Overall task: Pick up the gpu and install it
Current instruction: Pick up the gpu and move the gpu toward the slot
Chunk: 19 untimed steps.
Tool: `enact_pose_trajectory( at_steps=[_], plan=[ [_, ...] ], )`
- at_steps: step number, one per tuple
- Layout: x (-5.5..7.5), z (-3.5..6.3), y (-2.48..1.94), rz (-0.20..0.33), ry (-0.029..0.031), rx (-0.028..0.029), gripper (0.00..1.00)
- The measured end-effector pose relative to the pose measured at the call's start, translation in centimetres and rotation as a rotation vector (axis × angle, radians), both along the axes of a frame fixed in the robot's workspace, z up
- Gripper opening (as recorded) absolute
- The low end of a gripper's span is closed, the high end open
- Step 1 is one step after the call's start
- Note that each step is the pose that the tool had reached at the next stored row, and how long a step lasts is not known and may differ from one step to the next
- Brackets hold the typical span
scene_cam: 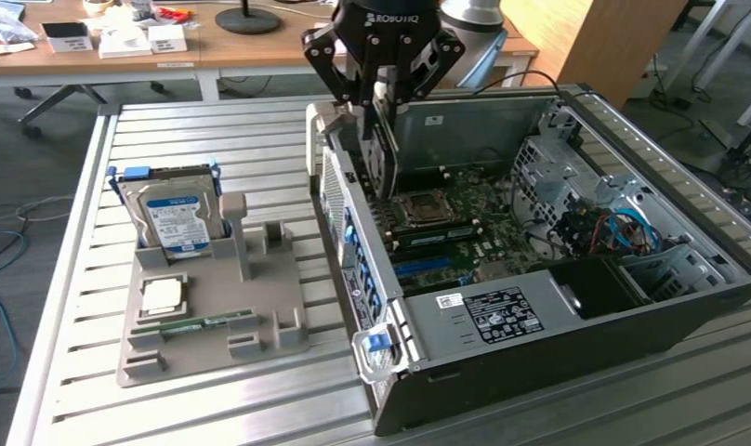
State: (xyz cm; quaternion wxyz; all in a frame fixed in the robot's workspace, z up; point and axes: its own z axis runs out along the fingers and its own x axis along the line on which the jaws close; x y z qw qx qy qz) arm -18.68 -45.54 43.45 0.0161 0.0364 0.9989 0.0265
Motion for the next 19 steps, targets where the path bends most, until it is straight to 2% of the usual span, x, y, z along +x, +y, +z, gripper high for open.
enact_pose_trajectory(
  at_steps=[19],
  plan=[
    [0.79,0.00,0.00,0.000,0.0000,0.0000,0.27]
  ],
)
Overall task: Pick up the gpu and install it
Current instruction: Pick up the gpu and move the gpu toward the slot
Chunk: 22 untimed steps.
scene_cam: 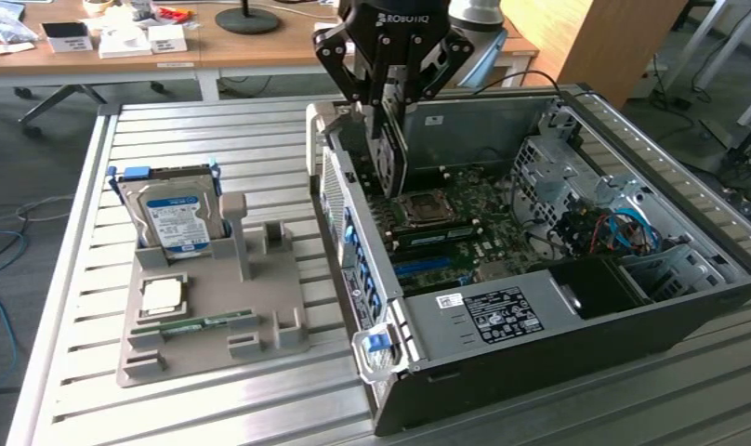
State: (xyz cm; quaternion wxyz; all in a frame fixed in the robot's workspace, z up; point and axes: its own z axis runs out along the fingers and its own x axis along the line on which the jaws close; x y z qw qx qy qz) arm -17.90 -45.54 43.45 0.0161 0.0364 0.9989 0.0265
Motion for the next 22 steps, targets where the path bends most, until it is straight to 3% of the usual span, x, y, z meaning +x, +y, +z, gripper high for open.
enact_pose_trajectory(
  at_steps=[22],
  plan=[
    [1.1,0.00,0.00,0.000,0.0000,0.0000,0.27]
  ],
)
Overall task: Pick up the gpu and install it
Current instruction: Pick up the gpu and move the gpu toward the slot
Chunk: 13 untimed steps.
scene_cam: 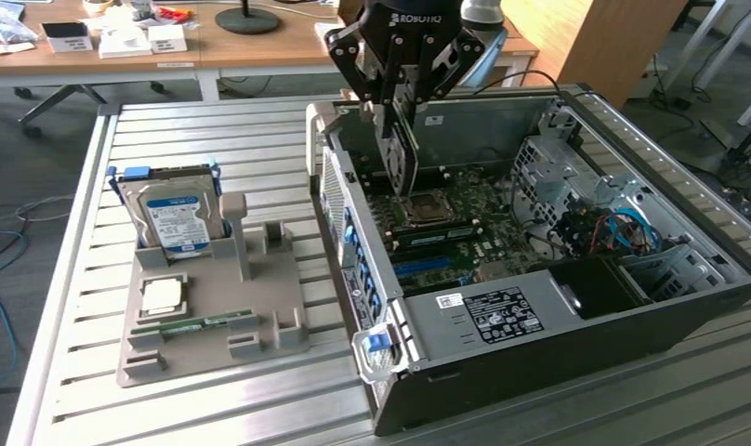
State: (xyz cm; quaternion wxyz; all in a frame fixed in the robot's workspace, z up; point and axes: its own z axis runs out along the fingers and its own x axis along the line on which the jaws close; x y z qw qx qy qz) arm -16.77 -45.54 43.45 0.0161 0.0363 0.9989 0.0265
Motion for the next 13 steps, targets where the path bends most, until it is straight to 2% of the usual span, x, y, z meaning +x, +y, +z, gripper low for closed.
enact_pose_trajectory(
  at_steps=[13],
  plan=[
    [2.0,0.00,0.00,0.000,0.0000,0.0000,0.27]
  ],
)
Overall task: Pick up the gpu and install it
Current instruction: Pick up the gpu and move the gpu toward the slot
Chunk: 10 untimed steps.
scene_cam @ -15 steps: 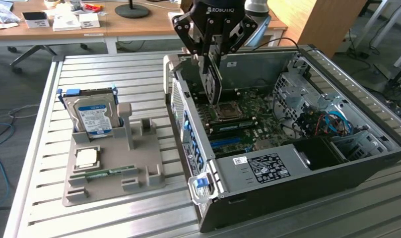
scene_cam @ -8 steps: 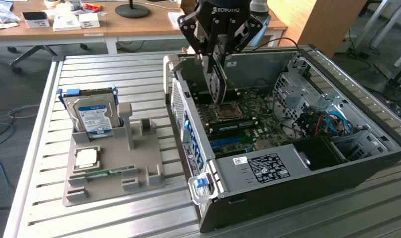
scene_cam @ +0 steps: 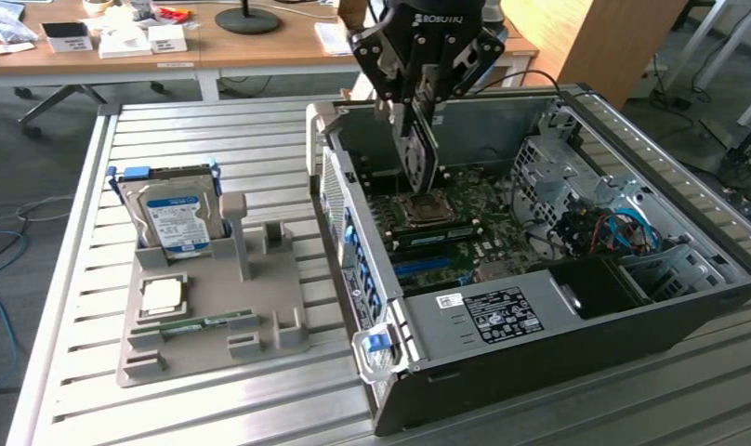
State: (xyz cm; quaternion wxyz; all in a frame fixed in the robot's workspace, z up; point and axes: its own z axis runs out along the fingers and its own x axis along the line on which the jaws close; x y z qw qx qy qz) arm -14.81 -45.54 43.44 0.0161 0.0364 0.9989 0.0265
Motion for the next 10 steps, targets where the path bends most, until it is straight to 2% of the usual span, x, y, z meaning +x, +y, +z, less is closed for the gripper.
enact_pose_trajectory(
  at_steps=[10],
  plan=[
    [2.3,-0.01,0.00,0.000,0.0000,0.0001,0.27]
  ],
)
